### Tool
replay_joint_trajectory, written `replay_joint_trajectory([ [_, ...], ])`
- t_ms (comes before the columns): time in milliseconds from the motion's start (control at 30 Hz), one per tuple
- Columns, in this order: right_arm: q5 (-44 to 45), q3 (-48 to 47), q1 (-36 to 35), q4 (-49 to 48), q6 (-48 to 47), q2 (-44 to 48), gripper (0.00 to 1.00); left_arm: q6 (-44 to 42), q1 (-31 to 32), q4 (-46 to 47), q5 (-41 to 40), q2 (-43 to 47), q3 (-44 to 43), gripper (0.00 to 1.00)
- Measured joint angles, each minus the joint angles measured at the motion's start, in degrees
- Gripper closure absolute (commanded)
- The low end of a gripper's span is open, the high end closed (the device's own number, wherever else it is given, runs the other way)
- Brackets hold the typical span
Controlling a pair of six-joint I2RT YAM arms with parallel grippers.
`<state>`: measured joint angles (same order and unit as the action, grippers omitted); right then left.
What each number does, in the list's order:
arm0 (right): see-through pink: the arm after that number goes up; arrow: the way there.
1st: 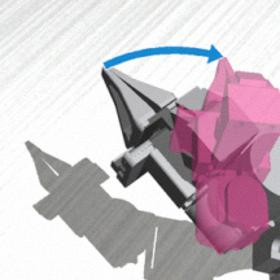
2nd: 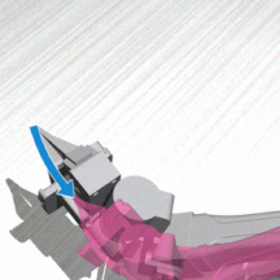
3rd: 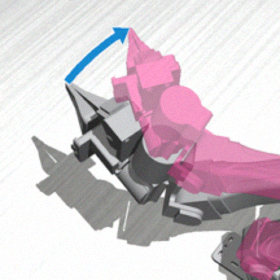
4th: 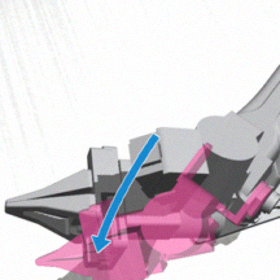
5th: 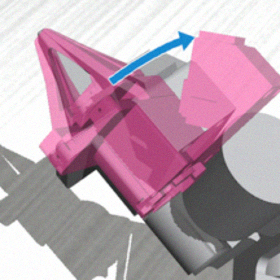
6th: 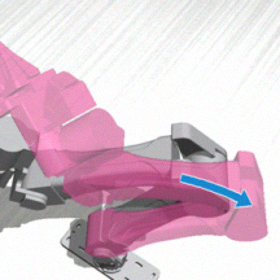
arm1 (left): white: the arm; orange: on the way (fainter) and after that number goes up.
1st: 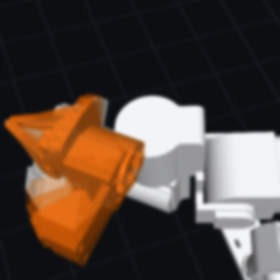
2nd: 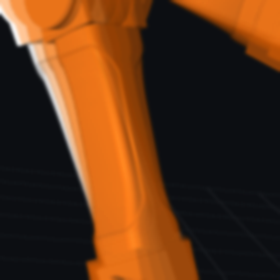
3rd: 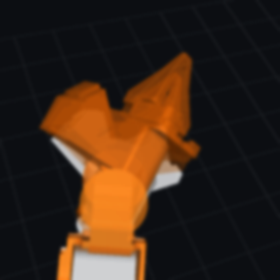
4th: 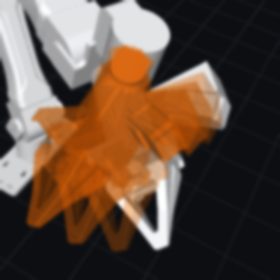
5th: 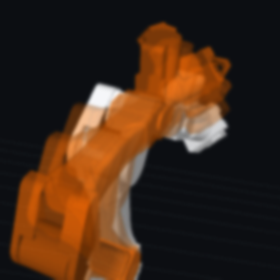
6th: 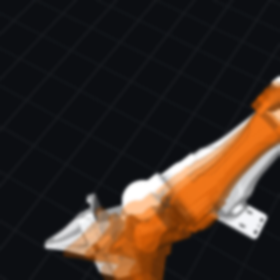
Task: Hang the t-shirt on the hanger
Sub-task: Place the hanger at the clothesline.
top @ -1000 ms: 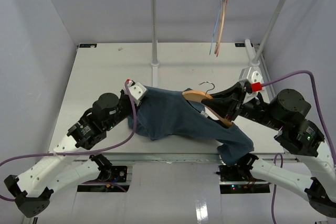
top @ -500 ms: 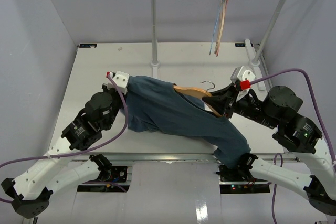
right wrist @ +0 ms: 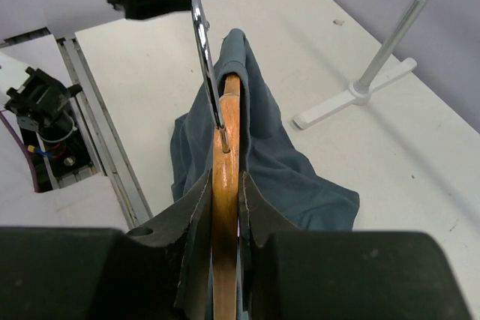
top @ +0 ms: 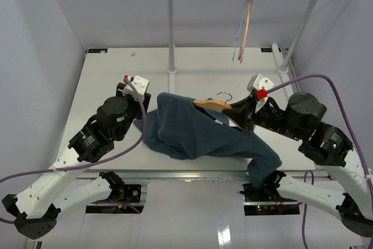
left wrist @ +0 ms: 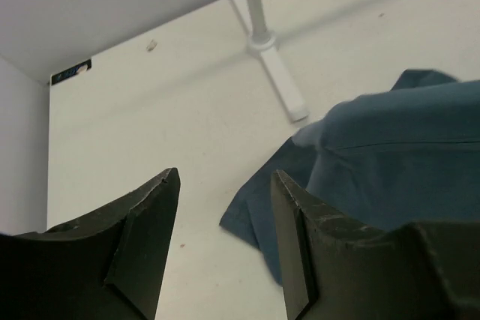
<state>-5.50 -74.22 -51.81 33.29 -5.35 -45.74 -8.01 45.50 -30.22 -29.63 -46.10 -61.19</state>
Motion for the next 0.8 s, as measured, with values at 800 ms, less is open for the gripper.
replay_joint_trajectory([
  [800, 34.25, 8.14, 0.00, 11.56, 15.51, -1.88, 0.92, 25.35, 0.00, 10.28, 36.59, -0.64, 3.24, 0.02],
])
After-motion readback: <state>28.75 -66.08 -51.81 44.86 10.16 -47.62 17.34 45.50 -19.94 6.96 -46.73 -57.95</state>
